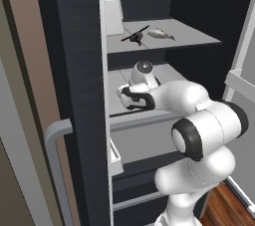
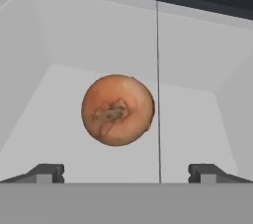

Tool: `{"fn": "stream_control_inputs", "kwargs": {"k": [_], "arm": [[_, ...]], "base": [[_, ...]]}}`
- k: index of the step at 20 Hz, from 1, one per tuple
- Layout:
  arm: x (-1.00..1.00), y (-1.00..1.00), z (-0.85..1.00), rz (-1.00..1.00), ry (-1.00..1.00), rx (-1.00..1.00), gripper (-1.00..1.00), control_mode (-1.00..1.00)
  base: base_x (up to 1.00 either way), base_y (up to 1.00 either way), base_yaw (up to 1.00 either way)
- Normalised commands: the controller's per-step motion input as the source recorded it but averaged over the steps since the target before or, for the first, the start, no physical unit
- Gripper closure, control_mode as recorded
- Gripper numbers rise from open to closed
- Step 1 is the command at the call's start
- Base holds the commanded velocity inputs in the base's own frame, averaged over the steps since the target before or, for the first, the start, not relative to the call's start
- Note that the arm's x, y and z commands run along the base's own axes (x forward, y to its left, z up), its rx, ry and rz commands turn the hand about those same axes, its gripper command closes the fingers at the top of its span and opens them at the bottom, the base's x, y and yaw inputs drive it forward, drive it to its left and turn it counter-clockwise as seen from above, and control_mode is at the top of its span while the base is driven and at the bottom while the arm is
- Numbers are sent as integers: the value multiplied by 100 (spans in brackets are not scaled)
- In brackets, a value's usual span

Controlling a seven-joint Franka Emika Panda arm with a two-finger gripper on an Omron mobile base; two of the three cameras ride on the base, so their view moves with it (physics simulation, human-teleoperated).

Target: Gather the onion and garlic from the fridge and place them on a tray on the dining counter. Then gather the fishs from the fridge and place them on the other tray.

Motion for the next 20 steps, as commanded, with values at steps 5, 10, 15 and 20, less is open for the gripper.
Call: {"fn": "stream_control_inputs", "kwargs": {"k": [5,10,15,20], "arm": [[45,6,-20,0,2,0,-100,-100],[44,4,-18,0,2,0,-100,-100],[31,5,-21,0,2,0,-100,-100],[-12,1,-32,0,0,0,-100,-100]], "base": [[0,0,0],[0,0,0],[0,0,0],[0,0,0]]}}
